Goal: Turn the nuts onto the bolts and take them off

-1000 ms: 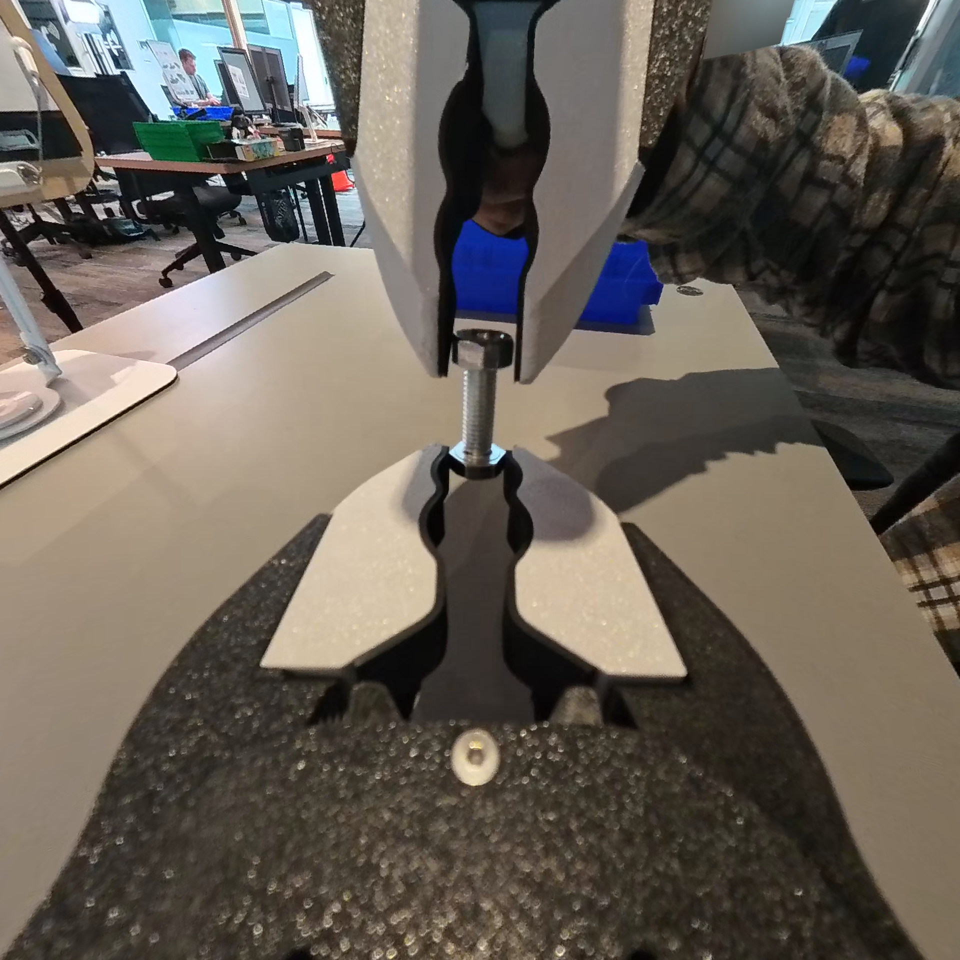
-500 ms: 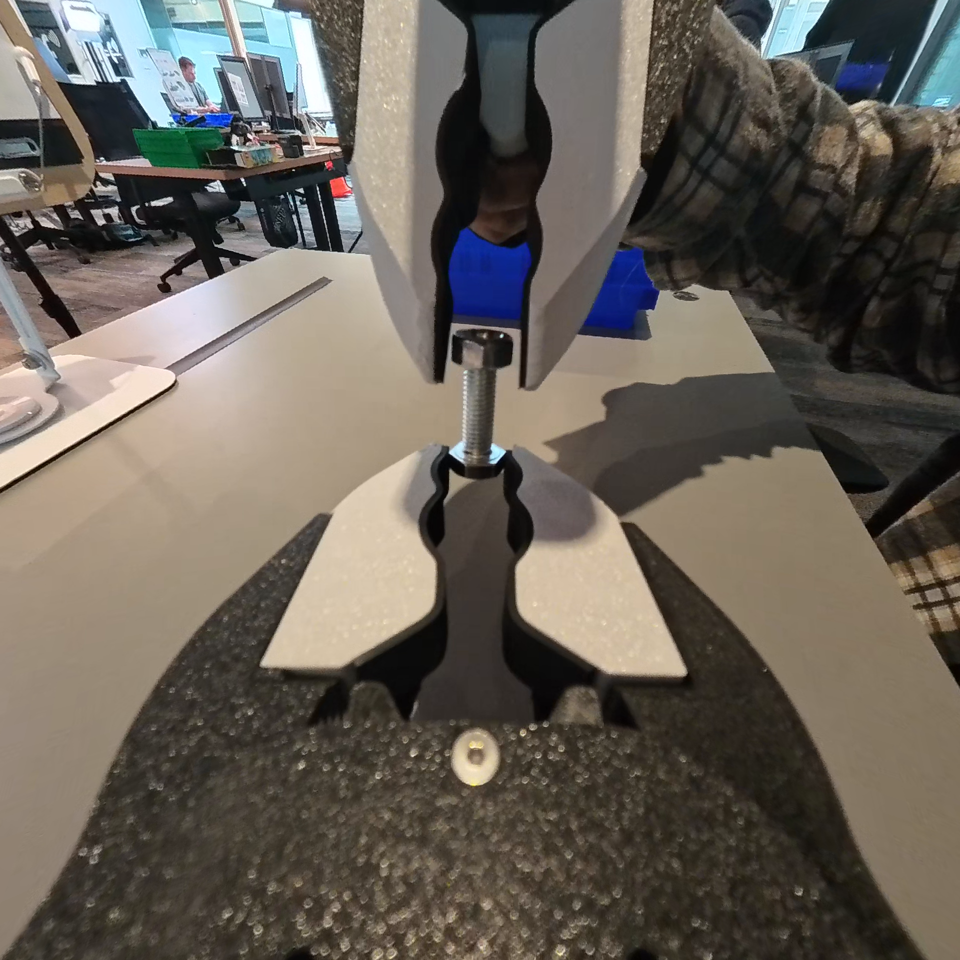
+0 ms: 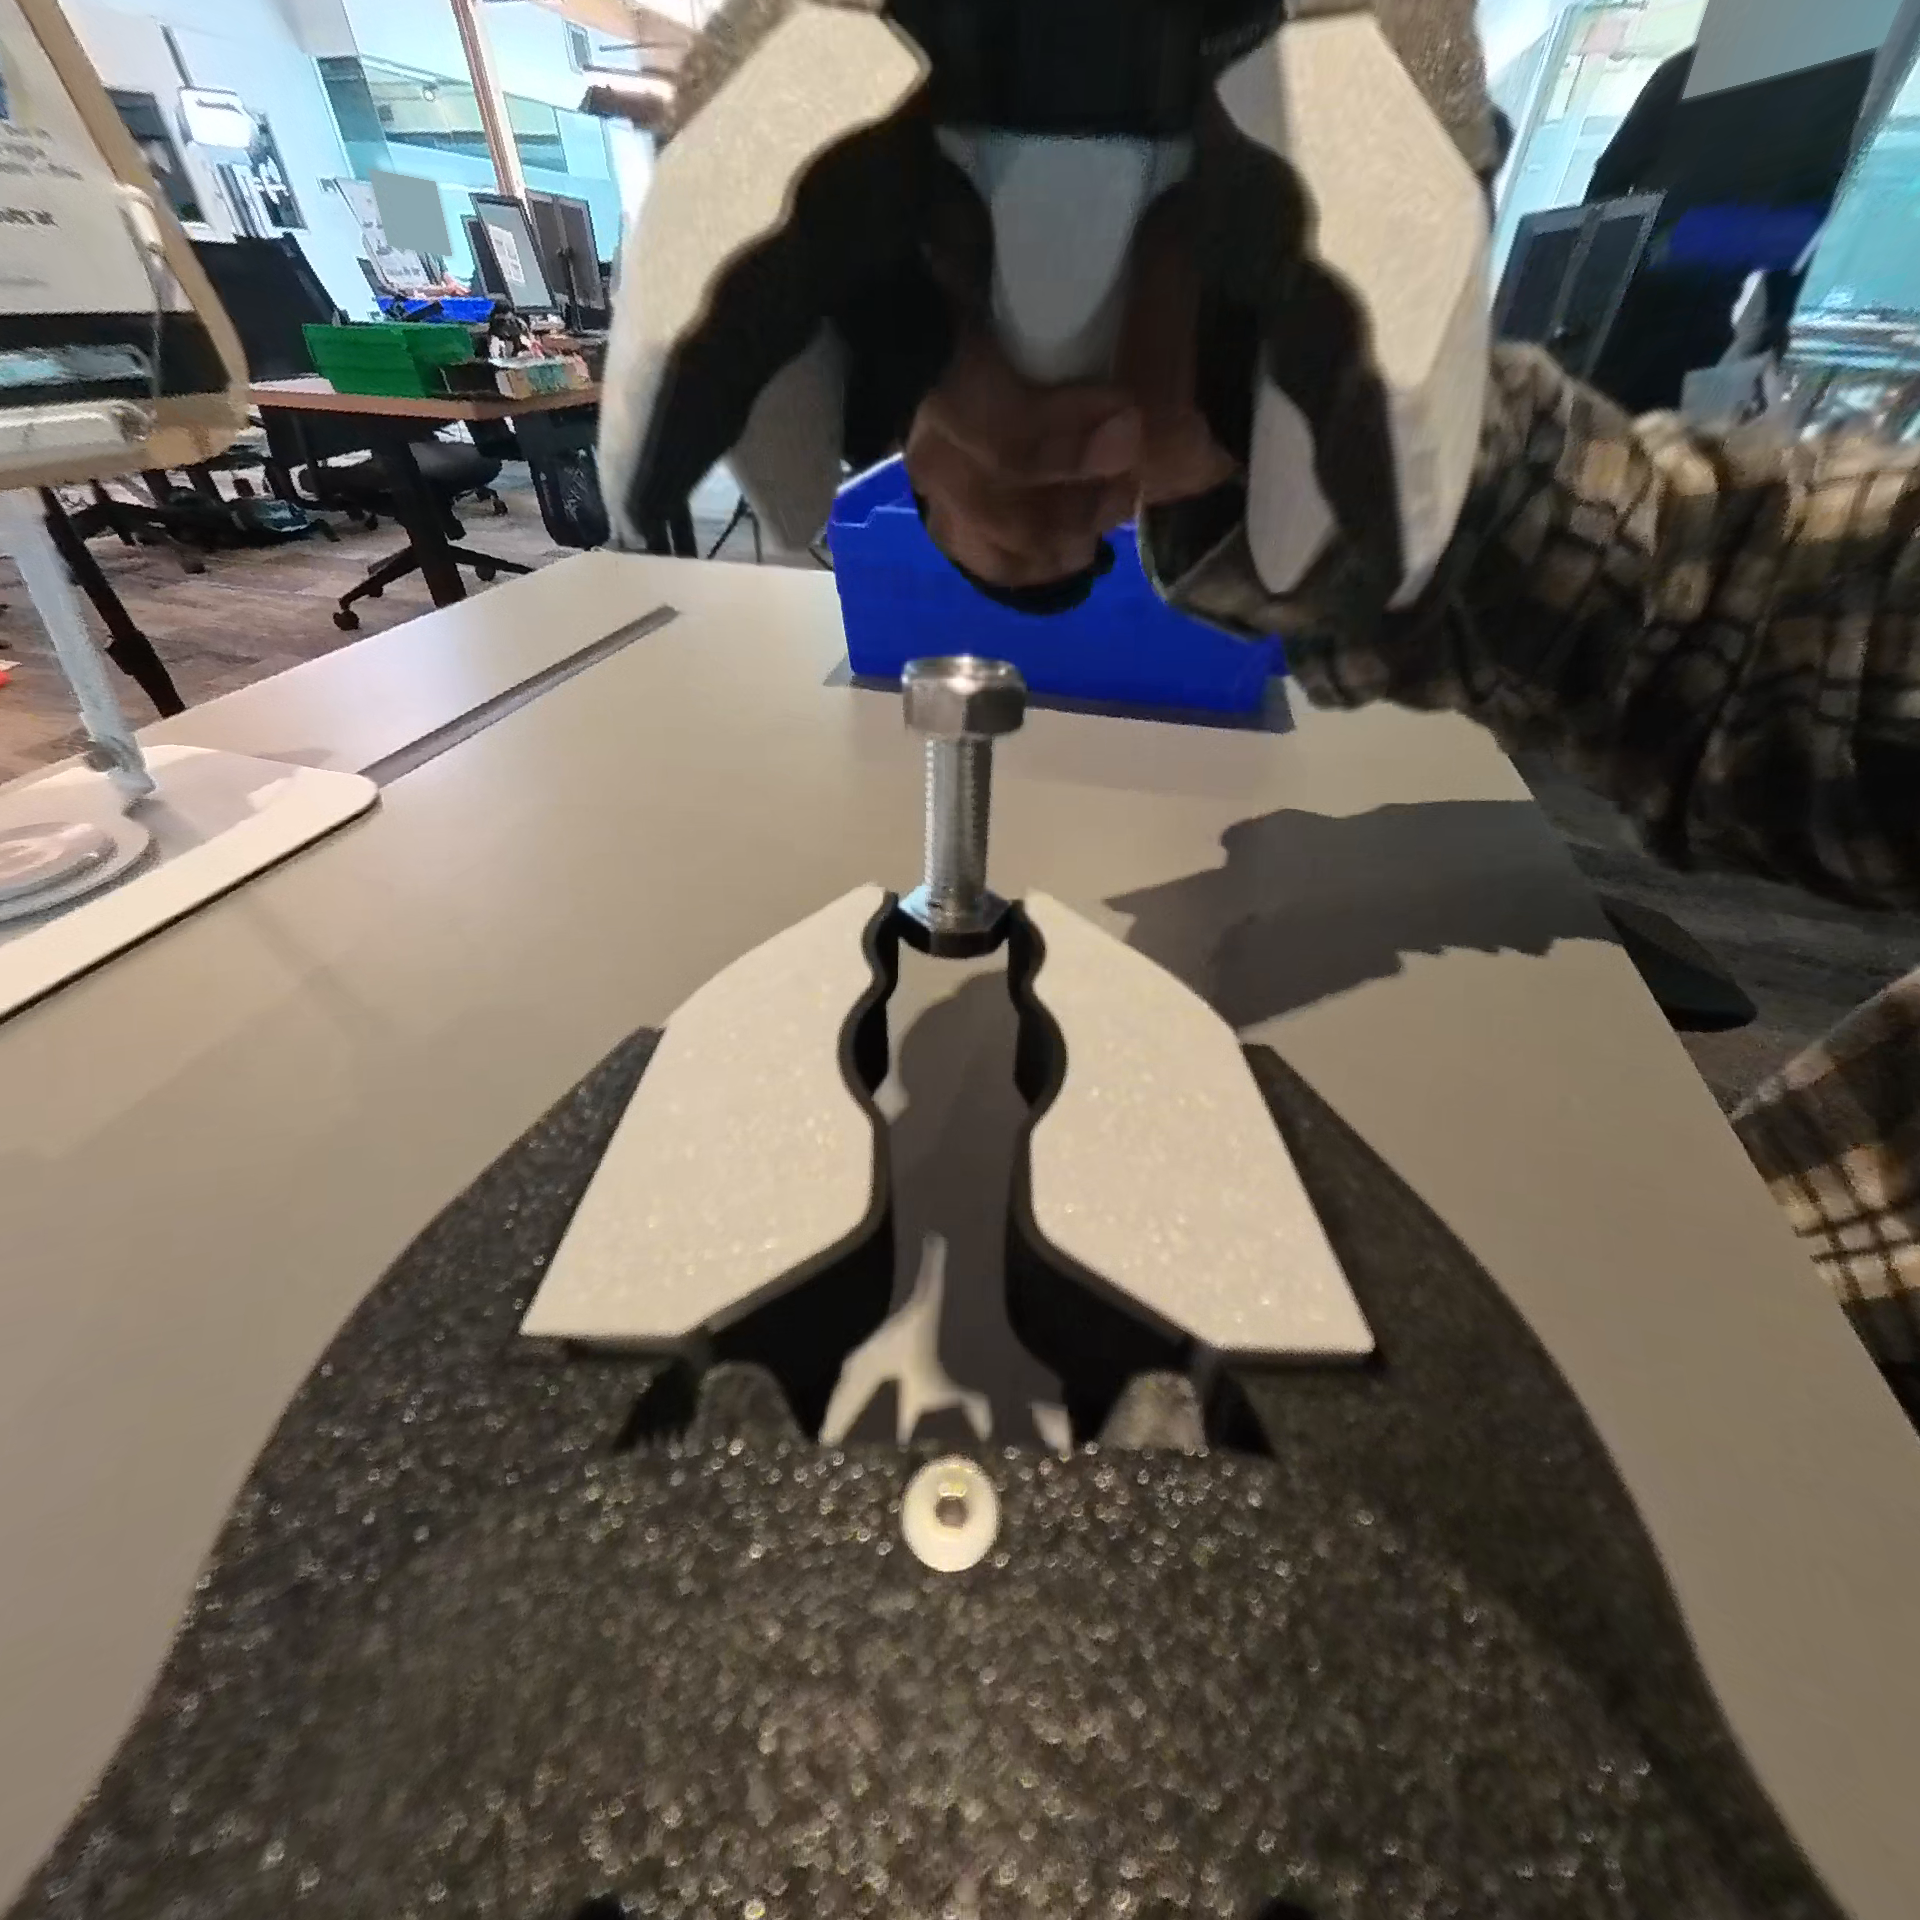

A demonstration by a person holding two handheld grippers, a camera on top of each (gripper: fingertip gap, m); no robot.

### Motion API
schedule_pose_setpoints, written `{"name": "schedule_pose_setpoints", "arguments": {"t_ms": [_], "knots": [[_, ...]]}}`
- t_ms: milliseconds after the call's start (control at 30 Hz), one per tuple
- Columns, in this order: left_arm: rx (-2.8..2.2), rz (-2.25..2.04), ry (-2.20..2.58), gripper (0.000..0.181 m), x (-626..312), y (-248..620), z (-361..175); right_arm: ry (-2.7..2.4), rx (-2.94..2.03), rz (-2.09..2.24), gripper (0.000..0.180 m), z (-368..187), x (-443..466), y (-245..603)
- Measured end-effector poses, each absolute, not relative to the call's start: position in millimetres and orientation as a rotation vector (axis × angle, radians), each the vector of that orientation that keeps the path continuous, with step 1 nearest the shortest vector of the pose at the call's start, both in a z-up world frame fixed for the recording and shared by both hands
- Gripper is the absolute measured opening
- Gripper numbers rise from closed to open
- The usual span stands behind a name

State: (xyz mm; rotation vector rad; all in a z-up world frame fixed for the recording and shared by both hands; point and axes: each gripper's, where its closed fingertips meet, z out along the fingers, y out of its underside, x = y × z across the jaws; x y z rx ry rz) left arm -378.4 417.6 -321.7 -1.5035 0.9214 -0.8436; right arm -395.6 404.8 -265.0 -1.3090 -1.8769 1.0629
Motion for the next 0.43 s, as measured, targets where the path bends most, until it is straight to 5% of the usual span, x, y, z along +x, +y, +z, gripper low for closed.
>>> {"name": "schedule_pose_setpoints", "arguments": {"t_ms": [200, 433], "knots": [[-1.473, -0.910, 0.884, 0.019, -380, 416, -315, -1.403, -1.047, 1.402, 0.124, -237, -384, 402], [-1.464, -0.921, 0.889, 0.019, -377, 413, -314, -1.403, -1.041, 1.497, 0.126, -260, -400, 380]]}}
